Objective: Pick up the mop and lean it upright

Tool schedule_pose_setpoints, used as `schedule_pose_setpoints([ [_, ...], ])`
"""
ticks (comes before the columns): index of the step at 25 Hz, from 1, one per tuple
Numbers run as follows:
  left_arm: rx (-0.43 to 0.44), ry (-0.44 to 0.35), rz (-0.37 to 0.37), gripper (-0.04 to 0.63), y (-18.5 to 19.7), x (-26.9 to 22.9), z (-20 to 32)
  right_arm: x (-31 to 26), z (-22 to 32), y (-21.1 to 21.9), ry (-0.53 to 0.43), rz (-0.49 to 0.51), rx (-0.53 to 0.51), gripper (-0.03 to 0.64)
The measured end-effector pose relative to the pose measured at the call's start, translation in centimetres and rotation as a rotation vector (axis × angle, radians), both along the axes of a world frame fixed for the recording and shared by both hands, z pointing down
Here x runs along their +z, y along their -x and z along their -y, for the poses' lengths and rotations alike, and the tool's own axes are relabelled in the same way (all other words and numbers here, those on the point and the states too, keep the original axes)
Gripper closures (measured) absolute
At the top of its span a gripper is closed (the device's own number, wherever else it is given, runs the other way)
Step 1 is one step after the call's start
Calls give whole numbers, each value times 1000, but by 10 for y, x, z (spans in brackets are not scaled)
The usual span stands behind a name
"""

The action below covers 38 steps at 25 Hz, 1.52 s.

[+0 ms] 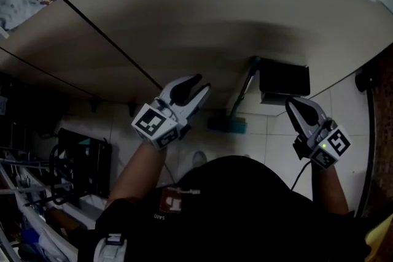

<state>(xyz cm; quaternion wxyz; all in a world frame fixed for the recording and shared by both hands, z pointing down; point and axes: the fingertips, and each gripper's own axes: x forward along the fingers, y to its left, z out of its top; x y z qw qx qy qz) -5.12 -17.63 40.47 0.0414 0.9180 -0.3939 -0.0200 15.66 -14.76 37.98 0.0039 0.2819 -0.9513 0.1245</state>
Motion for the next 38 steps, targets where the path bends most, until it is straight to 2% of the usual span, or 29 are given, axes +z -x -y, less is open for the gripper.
schedule_pose_setpoints([
  [1,6,-38,10,474,0,-13,-2,-6,5,2,-12,-1,-4,601],
  [3,10,-61,-4,498,-1,-42,-15,-12,10,4,-18,-27,-4,601],
  [8,29,-73,-124,530,6,-83,-34,-36,15,12,-24,-31,18,601],
  [10,21,-57,-161,549,11,-89,-32,-47,16,15,-42,-31,18,601],
  [13,-15,11,-206,594,22,-85,-27,-57,20,19,-50,-24,23,603],
  [15,-16,43,-205,594,23,-78,-25,-62,24,18,-46,-14,34,603],
  [24,26,89,-171,594,-5,-71,-32,-63,32,1,-14,17,59,604],
  [38,51,125,-165,594,-17,-59,-30,-56,27,-1,-16,-21,39,604],
])
